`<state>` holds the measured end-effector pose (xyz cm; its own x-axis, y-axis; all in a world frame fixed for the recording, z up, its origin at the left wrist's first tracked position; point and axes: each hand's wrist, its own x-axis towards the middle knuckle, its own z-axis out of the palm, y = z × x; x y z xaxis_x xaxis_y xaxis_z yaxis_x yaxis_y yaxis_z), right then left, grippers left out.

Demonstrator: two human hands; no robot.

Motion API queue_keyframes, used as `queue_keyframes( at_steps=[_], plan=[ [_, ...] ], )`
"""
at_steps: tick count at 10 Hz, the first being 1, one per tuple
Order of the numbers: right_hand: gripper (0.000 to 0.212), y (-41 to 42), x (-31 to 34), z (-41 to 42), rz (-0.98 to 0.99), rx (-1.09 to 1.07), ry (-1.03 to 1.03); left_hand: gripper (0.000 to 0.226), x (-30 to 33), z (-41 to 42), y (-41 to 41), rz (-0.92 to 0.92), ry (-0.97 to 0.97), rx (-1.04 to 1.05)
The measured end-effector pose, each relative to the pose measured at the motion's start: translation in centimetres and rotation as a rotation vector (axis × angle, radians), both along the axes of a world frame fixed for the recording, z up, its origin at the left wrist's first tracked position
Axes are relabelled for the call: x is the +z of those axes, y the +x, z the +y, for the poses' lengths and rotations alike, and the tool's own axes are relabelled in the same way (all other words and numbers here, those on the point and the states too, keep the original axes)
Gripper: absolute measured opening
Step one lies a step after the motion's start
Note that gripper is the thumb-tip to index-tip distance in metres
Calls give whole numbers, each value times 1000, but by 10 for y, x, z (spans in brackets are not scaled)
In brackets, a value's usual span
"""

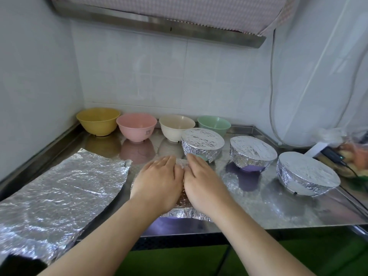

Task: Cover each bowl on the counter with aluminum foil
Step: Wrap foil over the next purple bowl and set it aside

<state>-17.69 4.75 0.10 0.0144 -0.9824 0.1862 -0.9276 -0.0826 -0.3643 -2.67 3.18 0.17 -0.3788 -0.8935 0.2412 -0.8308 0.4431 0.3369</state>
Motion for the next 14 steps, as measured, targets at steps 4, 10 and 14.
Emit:
queue_keyframes(
  at_steps=[4, 10, 14],
  plan=[
    [82, 11, -11, 19, 6, -128, -129, 69, -26, 32, 3, 139, -172, 154],
    [71, -1, 14, 23, -121, 4, 102, 114, -9, 42, 30, -3, -41, -21],
    [102, -27, 40, 32, -285, 187, 262, 152, 19, 8, 27, -82, 155, -139]
  ],
)
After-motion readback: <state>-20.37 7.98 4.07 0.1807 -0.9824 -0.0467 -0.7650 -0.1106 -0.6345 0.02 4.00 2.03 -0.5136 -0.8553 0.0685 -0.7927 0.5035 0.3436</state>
